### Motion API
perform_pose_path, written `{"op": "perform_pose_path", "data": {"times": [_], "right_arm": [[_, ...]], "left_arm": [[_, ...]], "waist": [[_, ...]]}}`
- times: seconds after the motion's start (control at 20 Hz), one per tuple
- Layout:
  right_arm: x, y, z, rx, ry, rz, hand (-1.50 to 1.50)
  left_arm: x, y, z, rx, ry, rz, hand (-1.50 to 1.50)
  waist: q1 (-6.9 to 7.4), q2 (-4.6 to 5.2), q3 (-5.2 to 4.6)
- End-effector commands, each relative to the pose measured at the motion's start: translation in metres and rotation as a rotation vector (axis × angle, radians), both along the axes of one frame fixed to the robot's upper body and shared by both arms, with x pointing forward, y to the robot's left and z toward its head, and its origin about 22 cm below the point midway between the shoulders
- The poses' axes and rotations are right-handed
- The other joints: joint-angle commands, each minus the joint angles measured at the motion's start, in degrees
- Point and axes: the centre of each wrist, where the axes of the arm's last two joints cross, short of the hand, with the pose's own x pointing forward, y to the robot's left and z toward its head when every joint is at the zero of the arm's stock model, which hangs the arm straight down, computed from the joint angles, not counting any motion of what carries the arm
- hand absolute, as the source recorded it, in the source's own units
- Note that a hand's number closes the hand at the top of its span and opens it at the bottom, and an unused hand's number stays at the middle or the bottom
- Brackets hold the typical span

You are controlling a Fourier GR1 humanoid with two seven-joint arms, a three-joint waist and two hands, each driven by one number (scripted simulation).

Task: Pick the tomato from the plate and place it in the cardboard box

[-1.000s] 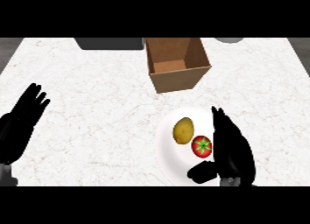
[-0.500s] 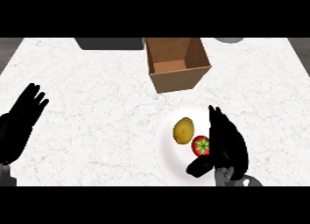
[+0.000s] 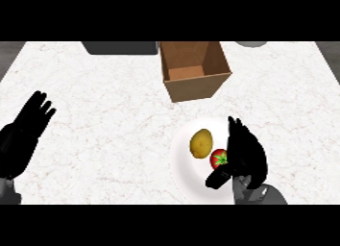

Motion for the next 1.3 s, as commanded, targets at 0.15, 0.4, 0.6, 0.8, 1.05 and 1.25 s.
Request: {"op": "perform_pose_path", "data": {"times": [0.15,0.4,0.6,0.8,1.05,1.25], "right_arm": [[0.001,0.009,-0.003,-0.048,0.117,-0.097,-1.50],[0.002,0.020,-0.021,-0.042,0.133,-0.083,-1.50],[0.006,0.013,-0.040,-0.046,0.151,-0.087,-1.50],[-0.012,0.015,-0.039,-0.045,0.160,-0.087,-1.50],[0.008,0.003,-0.054,-0.039,0.150,-0.103,-1.50],[0.005,0.001,-0.058,-0.078,0.112,-0.074,1.50]], "left_arm": [[0.006,0.005,0.009,-0.001,-0.013,-0.007,0.00],[-0.005,0.002,-0.017,-0.006,0.007,-0.001,0.00],[0.000,-0.008,0.000,-0.013,0.007,0.007,0.00],[-0.015,-0.010,-0.014,-0.009,0.007,0.006,0.00],[0.006,0.000,0.006,-0.009,0.009,0.002,0.00],[0.002,0.011,0.002,0.000,-0.015,0.002,0.00]], "waist": [[-0.14,-0.01,0.00],[0.00,0.03,0.00],[-0.01,0.01,0.02],[-0.05,-0.07,0.01],[-0.05,0.02,0.03],[-0.09,0.01,0.02]]}}
